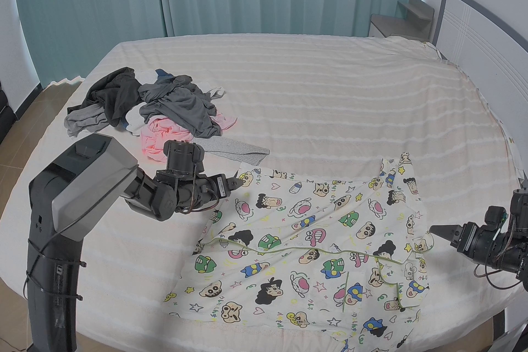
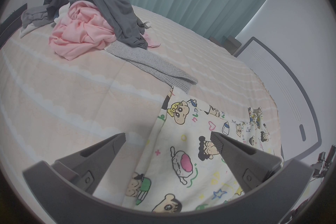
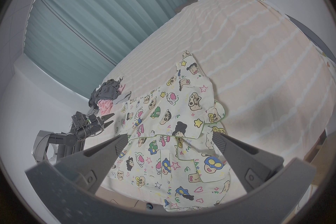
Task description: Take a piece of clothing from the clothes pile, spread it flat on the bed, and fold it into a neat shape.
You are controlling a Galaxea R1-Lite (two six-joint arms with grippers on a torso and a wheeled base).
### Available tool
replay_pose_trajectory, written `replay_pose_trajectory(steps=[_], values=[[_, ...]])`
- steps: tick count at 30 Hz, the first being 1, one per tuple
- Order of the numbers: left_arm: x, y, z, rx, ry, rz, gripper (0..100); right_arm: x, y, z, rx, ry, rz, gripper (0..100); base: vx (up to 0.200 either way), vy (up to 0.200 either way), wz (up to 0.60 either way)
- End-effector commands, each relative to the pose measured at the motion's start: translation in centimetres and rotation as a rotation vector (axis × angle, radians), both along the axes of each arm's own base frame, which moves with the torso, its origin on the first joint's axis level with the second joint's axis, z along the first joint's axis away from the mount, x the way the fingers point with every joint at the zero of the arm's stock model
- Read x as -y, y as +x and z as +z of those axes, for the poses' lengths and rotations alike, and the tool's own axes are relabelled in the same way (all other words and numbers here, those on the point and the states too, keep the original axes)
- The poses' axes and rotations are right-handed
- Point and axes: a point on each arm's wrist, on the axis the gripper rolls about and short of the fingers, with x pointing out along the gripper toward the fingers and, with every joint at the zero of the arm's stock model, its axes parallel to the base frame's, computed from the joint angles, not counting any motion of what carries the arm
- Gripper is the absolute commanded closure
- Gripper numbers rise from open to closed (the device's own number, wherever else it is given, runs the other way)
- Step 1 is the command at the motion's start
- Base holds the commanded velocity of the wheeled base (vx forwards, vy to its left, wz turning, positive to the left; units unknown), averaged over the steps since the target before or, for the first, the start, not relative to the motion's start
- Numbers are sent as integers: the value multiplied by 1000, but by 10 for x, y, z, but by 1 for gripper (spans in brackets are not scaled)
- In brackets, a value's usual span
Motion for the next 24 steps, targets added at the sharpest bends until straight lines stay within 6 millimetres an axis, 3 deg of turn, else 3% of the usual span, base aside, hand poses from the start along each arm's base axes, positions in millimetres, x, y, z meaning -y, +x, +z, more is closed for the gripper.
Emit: replay_pose_trajectory(steps=[1, 19, 20, 24], values=[[10, 8, -21, -21, -10, -5, 0, 0, -2, 2, 13, -10, 0, 0, 0, 0, 0], [27, 13, -37, -1, -30, -30, 0, -2, -1, 2, 16, -12, 7, 0, 0, 0, 0], [28, 13, -37, -4, -39, -26, 100, -2, -1, 2, 16, -12, 7, 0, 0, 0, 0], [29, 14, -37, -4, -49, -18, 100, -2, -1, 3, 18, -13, 7, 0, 0, 0, 0]])
